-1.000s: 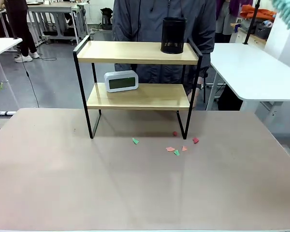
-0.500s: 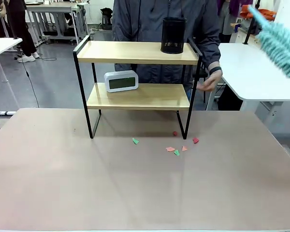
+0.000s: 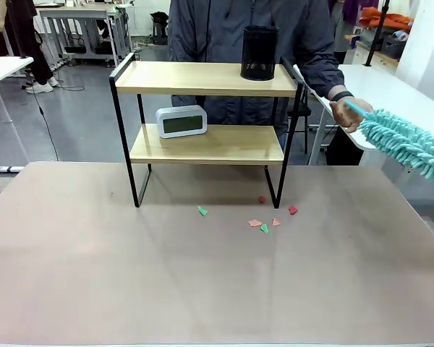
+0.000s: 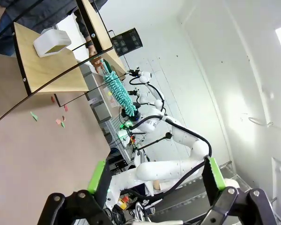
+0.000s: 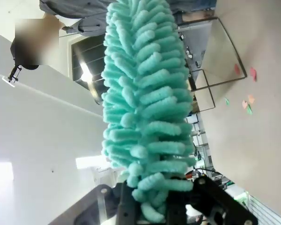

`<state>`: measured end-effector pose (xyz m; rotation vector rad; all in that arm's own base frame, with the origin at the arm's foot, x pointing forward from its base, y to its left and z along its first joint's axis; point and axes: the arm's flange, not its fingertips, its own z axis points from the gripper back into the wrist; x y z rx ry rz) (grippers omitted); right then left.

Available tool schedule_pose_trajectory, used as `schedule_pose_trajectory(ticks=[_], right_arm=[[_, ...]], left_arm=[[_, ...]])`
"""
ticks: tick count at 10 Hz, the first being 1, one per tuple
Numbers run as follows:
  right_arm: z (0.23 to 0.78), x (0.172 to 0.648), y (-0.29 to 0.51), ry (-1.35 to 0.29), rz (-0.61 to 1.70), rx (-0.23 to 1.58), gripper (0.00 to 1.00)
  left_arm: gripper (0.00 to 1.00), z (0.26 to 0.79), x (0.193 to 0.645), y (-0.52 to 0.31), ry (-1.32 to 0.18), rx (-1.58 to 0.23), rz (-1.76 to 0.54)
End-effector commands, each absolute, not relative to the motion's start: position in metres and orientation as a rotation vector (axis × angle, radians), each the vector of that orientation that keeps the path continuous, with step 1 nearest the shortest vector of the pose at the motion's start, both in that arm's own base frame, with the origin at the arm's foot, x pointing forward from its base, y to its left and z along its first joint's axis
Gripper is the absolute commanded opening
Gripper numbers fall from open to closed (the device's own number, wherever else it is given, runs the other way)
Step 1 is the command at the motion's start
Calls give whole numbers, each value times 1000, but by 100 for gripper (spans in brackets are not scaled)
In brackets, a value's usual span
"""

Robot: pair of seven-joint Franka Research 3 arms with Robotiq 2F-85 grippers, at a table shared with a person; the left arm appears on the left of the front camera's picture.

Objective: Clean the shelf.
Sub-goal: Hand the Duster back to the human.

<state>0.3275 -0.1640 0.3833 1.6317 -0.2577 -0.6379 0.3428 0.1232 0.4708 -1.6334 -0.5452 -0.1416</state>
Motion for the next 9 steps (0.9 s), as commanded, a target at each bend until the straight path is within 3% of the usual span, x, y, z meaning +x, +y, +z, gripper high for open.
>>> schedule_pose_trajectory(ticks=[1,9], right_arm=[[403,331,-162,-251,-627,1629,0],[401,336,-154,-218,-610,1623,0]], left_arm=[[100,473,341,125,-541,-1632,-156],[100,473,341,125,-541,-1632,-156]])
